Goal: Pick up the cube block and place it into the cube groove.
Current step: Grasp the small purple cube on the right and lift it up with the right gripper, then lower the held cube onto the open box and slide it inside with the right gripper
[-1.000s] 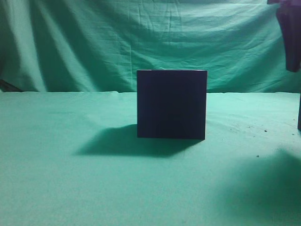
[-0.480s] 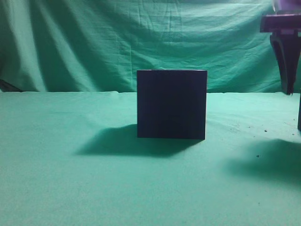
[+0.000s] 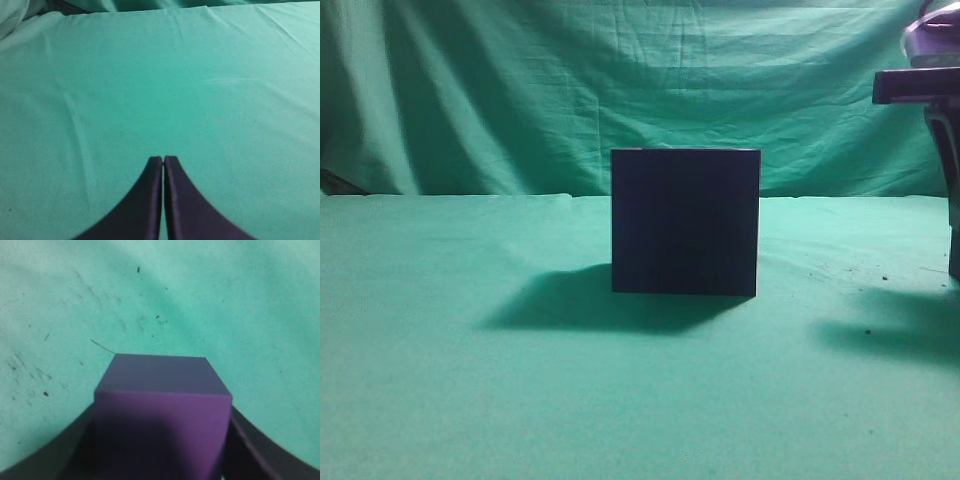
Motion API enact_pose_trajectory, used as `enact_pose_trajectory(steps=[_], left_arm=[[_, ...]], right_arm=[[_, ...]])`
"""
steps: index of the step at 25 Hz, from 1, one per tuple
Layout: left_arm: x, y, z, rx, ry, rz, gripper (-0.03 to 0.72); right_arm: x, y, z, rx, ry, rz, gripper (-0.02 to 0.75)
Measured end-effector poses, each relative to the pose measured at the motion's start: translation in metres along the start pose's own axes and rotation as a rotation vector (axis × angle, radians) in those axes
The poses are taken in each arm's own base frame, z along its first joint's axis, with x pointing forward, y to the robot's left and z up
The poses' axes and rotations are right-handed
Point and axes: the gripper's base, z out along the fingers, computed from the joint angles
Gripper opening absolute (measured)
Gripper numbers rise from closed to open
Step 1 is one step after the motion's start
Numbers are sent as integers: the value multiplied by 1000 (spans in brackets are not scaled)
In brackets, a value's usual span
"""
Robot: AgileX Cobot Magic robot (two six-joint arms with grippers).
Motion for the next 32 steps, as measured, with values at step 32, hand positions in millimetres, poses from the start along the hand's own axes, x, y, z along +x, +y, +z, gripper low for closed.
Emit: enact_pose_trajectory(steps=[32], left_arm=[[0,0,0,0,0,0,0]], right_arm=[[17,165,-110,-130,-138,-443,438]])
